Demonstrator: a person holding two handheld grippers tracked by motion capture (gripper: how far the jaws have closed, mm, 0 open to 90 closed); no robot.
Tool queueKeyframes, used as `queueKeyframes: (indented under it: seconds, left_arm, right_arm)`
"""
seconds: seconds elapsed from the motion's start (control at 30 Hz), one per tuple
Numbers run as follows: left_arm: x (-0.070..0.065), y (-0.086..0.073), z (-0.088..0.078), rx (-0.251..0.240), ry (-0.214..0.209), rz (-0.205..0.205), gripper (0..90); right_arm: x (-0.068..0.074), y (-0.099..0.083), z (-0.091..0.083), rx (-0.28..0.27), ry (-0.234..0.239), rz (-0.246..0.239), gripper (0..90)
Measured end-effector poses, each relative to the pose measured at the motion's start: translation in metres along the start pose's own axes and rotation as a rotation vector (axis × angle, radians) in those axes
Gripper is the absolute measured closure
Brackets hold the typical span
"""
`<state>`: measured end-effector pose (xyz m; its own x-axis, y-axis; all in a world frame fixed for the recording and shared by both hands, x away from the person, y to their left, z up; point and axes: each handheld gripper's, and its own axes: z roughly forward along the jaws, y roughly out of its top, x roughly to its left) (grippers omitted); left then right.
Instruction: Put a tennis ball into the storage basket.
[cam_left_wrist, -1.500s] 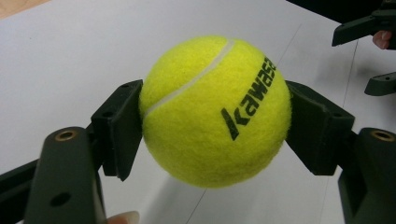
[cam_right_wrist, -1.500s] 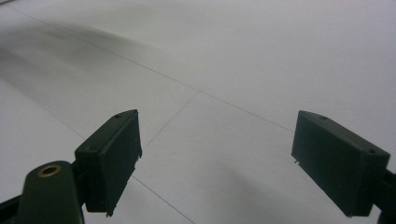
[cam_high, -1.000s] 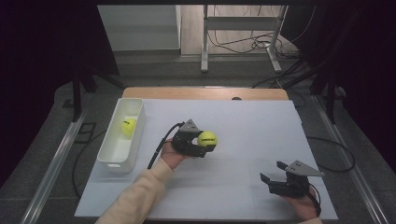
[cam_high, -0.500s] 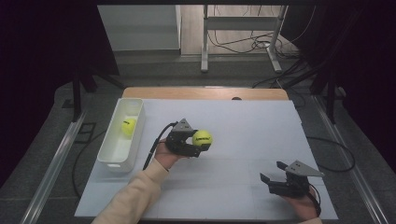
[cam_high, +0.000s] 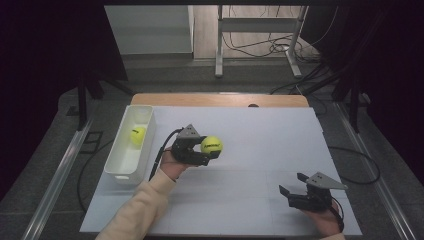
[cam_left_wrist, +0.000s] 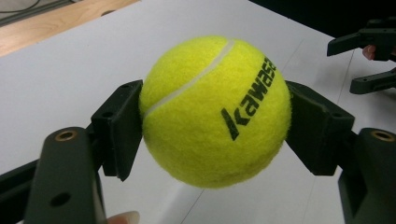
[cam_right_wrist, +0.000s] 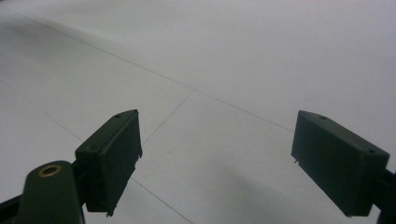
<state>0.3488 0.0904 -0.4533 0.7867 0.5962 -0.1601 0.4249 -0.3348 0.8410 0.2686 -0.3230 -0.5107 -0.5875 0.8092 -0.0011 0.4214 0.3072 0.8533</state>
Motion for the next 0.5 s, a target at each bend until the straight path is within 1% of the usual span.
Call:
queueKeyframes:
  seconds: [0.27,0.37,0.5]
  left_arm:
    - [0.002,0.0,-0.007,-0.01,0.004,-0.007,26.7]
    - [0.001,0.001,-0.011,-0.014,0.005,0.001,26.7]
    - [0.001,0.002,-0.015,-0.021,0.017,0.008,26.7]
  right_arm:
    - [0.0,0.0,0.0,0.001,0.001,0.001,16.5]
    - [0.0,0.0,0.0,0.0,0.003,-0.001,16.5]
    - [0.0,0.0,0.0,0.002,0.005,-0.002,16.5]
